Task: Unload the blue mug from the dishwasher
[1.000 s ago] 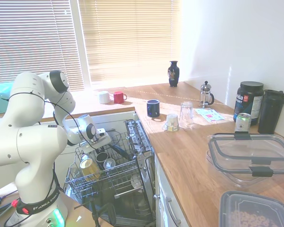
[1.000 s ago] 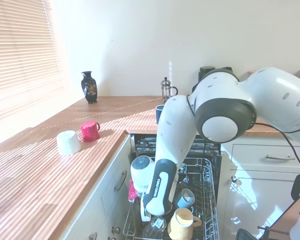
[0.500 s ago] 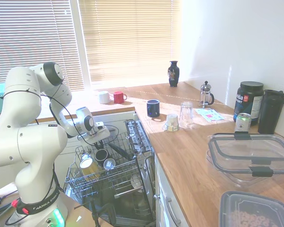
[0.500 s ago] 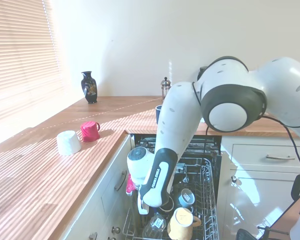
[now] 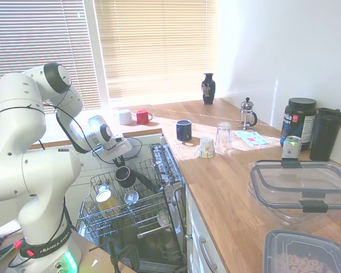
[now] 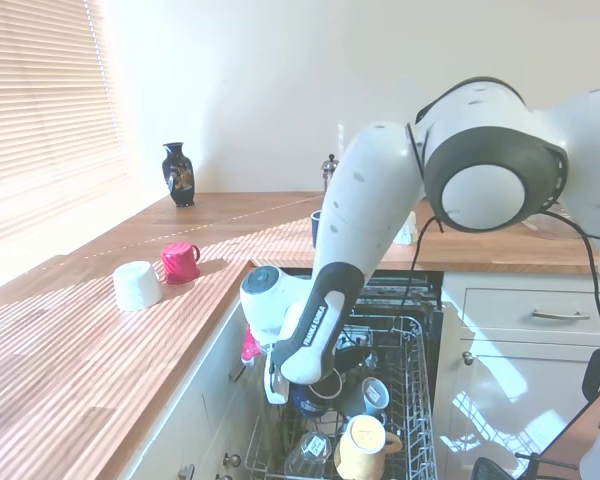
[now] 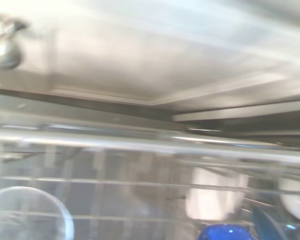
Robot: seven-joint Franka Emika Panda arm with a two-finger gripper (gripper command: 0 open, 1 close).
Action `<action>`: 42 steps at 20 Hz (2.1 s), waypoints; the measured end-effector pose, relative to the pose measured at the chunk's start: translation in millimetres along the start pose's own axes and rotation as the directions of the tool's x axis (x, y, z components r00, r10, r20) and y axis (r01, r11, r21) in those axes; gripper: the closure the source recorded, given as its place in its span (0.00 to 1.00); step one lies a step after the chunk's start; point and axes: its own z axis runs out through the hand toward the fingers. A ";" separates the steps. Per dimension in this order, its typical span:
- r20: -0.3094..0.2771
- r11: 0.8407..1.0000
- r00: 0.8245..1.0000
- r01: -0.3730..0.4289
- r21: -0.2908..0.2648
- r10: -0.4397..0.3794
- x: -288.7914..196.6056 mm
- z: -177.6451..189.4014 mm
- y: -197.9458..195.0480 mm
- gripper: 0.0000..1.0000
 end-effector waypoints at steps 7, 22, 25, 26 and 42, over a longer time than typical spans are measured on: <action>-0.027 0.998 0.999 -0.030 -0.057 0.028 20.4 -46.6 18.3 1.00; -0.062 0.979 0.986 -0.160 -0.128 0.153 73.9 -116.8 105.3 1.00; -0.061 0.972 0.982 -0.187 -0.138 0.180 84.5 -122.8 127.7 1.00; -0.061 0.970 0.979 -0.199 -0.140 0.193 88.4 -125.1 135.2 1.00; -0.073 0.915 0.934 -0.357 -0.186 0.349 140.3 -138.7 256.4 1.00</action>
